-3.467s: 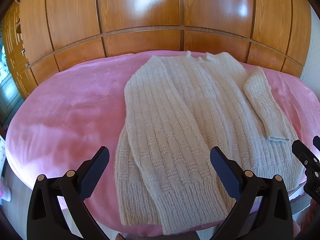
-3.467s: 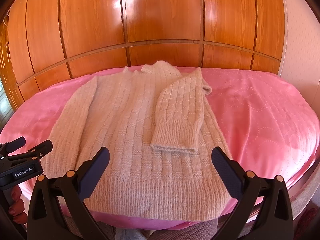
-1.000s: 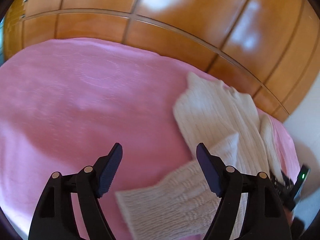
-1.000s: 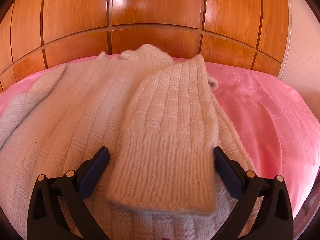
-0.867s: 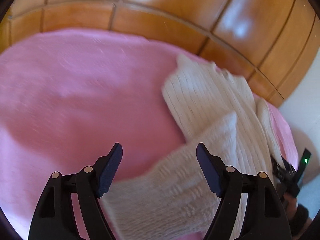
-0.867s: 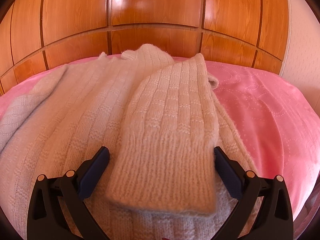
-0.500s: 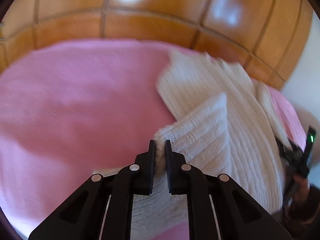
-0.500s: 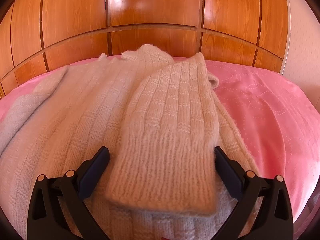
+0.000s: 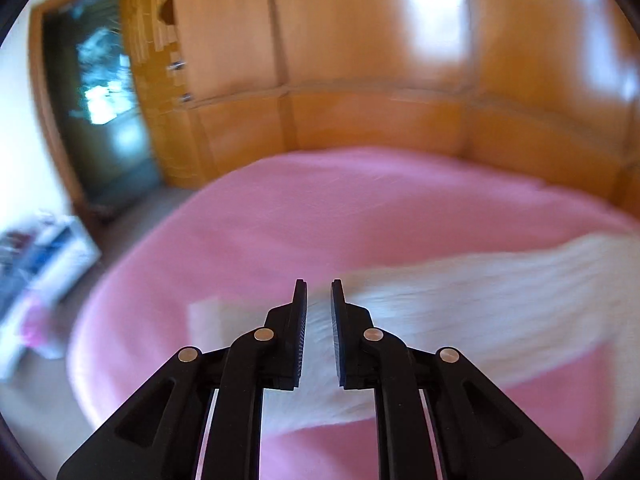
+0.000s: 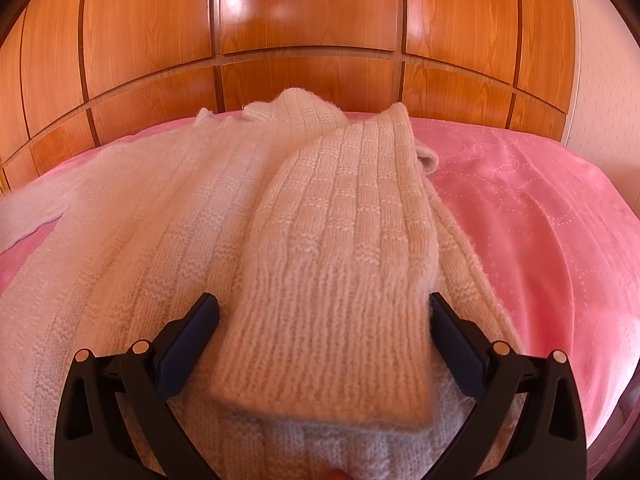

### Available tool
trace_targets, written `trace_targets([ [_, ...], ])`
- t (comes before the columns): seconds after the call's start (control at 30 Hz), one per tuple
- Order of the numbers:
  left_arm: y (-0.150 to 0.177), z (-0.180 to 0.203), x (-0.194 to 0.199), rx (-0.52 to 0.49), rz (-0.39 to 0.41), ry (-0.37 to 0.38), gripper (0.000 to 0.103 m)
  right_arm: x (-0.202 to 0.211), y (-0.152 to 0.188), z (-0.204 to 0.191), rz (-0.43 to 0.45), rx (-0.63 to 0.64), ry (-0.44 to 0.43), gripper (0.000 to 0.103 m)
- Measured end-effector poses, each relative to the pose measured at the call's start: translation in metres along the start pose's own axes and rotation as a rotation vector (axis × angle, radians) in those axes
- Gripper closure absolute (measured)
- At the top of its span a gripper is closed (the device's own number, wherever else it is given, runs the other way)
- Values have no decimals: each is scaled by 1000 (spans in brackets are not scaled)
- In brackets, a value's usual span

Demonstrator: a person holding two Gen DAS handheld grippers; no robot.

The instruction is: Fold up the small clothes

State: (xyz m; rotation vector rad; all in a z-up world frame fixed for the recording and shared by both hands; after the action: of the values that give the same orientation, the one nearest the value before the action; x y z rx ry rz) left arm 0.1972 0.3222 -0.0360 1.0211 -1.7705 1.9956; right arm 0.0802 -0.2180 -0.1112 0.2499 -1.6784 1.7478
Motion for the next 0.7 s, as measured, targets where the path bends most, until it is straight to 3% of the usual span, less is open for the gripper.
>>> trace_targets([
  [0.03, 1, -1, -4, 24, -18, -26, 93, 0, 0, 0, 0, -1, -1, 2],
  [0.07, 4, -4, -3, 77, -25, -3, 93, 0, 0, 1, 0, -2, -4, 2],
  [0.1, 7, 1, 1, 154, -9, 84, 88, 0, 0, 1, -1, -4, -6, 2],
  [0.13, 10, 7, 6, 188, 10, 141, 79, 0, 0, 1, -3, -5, -7, 2],
  [0.17, 15, 19, 13, 214, 38, 199, 58, -1, 0, 2, -5, -5, -7, 2],
  [0.2, 21, 33, 21, 216, 62, 242, 46, -1, -1, 1, -11, -5, -7, 2],
  [0.27, 35, 81, 36, 160, 85, 338, 45, -4, -2, 3, -33, -9, -16, 2],
  [0.33, 51, 136, 48, 100, 45, 447, 43, -5, -4, 7, -51, -27, -50, 2],
  [0.4, 72, 193, 58, 62, -9, 585, 35, -4, -6, 12, -79, -25, -90, 2],
  [0.5, 95, 247, 70, 20, -51, 712, 35, 11, -10, 33, -64, -101, -140, 2],
  [0.6, 115, 290, 74, -117, -44, 713, 35, 13, -13, 48, -91, -162, -170, 5],
  [0.67, 134, 310, 66, -204, -67, 674, 35, 11, -16, 53, -116, -181, -230, 31],
  [0.7, 140, 310, 63, -213, -100, 662, 35, 9, -17, 52, -128, -180, -244, 35],
])
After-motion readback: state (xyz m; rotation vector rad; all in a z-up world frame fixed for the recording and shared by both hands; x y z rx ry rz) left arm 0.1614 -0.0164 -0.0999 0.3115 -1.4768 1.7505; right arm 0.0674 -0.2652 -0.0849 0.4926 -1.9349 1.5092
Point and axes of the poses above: each gripper's, at about its wrist camera, not at the fingertips, and x roughly against the way its jaws point, z to its right, y to its underside, the point moved 2 cm from there along -x, roughly the way its jaws point, and after that the axes turned 15 degrees about y, right-handed, at the moved point
